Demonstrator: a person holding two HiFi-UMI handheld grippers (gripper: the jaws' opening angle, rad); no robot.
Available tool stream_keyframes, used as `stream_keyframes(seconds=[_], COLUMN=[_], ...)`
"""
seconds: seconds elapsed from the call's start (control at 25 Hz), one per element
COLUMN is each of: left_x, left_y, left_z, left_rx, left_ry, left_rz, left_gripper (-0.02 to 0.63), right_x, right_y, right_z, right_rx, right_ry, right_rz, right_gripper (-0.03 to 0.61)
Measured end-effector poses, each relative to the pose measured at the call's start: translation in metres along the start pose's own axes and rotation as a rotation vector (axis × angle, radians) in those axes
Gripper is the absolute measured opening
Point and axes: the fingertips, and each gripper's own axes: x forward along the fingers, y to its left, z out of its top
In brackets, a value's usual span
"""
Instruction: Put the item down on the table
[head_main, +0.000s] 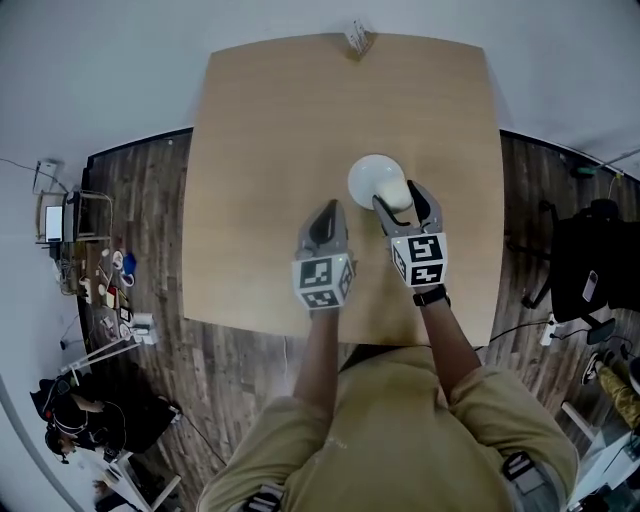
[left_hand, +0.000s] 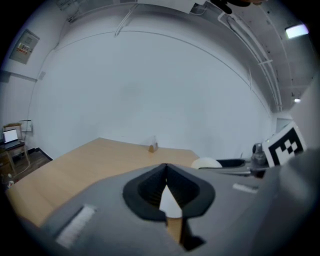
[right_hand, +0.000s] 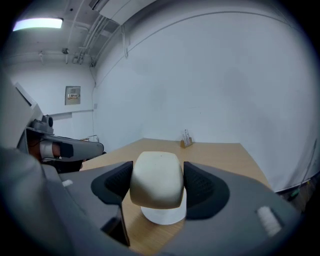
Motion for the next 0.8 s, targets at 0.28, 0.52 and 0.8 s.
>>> stream_keyframes(seconds=[0.28, 0.52, 0.8], left_x=[0.051, 0.080, 0.090], left_y=[0.016, 0.026, 0.024], left_z=[-0.039, -0.065, -0.092], left_rx=[-0.027, -0.049, -0.074], left_ry=[0.076, 0.116, 0.152], left_rz=[-0.001, 0.003, 0.012], left_gripper=[0.002, 0.002, 0.002], right_x=[0.063, 0.103, 0.128], right_y=[-0.029, -0.036, -0.030], right_z=[-0.045, -0.077, -0.117], right_rx=[0.015, -0.012, -0.046], right_ry=[0.082, 0.145, 0.260], right_rz=[0.001, 0.025, 0.060], right_gripper=[0.321, 0.321, 0.322])
